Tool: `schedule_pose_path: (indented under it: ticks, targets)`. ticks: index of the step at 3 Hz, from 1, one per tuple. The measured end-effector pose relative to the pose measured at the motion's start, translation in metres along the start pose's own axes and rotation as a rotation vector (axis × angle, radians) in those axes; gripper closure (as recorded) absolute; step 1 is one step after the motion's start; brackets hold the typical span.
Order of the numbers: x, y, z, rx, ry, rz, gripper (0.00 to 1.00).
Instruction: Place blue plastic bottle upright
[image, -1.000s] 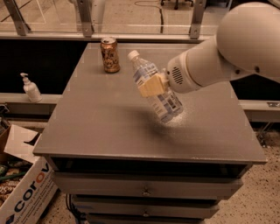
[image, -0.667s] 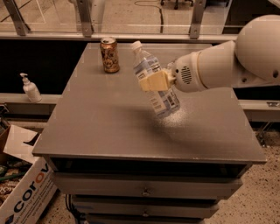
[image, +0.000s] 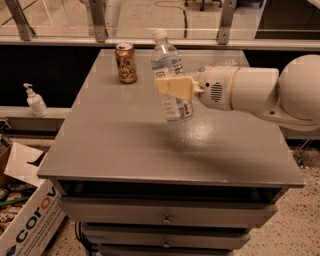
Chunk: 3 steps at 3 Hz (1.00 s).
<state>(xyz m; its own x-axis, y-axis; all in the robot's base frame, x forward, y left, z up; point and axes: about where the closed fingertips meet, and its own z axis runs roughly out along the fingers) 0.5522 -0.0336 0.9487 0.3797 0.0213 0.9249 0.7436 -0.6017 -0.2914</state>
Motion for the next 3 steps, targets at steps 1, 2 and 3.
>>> schedule_pose_path:
  ticks: [1,2,3]
  targets:
    - [0.0037,-0.0003,0.0059,-0.029,0.099,-0.034,1.00]
    - [0.0094,-0.0014,0.0080,-0.038,0.113,-0.040,1.00]
    - [0.0068,-0.0003,0.0054,-0.031,0.153,-0.064,1.00]
